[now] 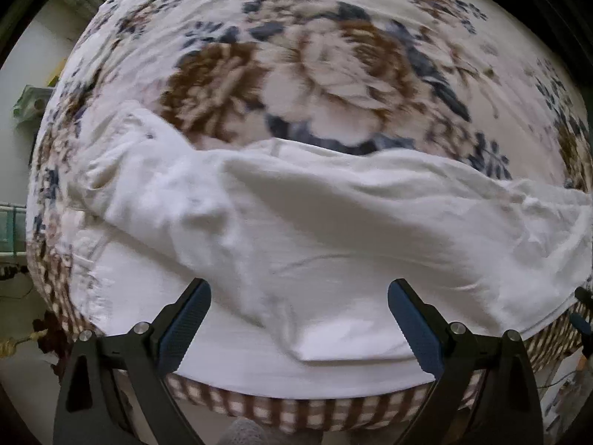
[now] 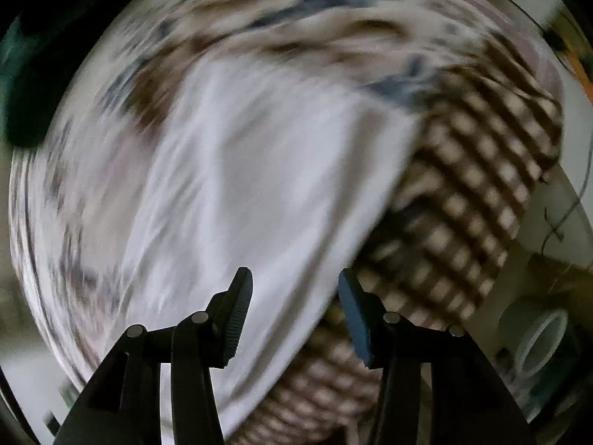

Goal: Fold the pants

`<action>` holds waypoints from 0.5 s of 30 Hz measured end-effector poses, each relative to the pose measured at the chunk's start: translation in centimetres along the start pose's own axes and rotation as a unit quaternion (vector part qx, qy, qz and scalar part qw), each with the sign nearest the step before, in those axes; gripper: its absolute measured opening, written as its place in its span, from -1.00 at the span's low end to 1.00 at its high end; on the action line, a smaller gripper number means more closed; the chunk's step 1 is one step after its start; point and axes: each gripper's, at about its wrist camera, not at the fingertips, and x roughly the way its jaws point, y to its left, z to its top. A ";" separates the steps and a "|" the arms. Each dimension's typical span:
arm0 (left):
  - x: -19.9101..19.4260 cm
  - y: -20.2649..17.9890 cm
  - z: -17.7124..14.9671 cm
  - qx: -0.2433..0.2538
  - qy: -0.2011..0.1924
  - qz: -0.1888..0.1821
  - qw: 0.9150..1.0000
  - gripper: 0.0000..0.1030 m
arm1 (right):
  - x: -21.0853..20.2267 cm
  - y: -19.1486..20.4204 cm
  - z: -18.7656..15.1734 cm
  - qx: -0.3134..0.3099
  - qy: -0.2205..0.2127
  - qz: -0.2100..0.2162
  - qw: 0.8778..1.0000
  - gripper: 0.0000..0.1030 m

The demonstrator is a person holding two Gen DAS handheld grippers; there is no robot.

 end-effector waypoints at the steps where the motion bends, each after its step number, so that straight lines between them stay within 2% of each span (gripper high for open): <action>1: -0.1 0.5 0.3 0.001 -0.001 0.004 1.000 0.90 | 0.4 2.1 -1.3 -0.030 0.016 -0.003 0.999 0.00; 3: -0.2 2.8 1.8 0.003 -0.004 0.014 1.000 0.90 | 2.3 6.5 -3.7 -0.076 0.060 -0.004 0.995 0.00; 5: 0.1 4.9 3.2 0.002 -0.001 0.017 1.000 0.90 | 4.1 10.0 -5.6 -0.113 0.082 0.004 0.990 0.00; 7: 1.2 7.7 5.4 -0.009 0.010 0.027 1.000 0.90 | 6.3 15.2 -7.8 -0.179 0.094 -0.043 0.979 0.00; 9: 2.2 9.7 7.0 -0.026 0.024 0.029 0.999 0.89 | 7.6 19.5 -8.8 -0.221 0.080 -0.072 0.969 0.00; 12: 3.8 12.6 9.6 -0.065 0.039 0.022 0.997 0.89 | 9.1 24.5 -10.8 -0.286 0.057 -0.129 0.948 0.00; 15: 6.3 13.6 11.4 -0.086 0.068 0.008 0.994 0.88 | 10.6 26.8 -11.8 -0.299 0.056 -0.161 0.939 0.00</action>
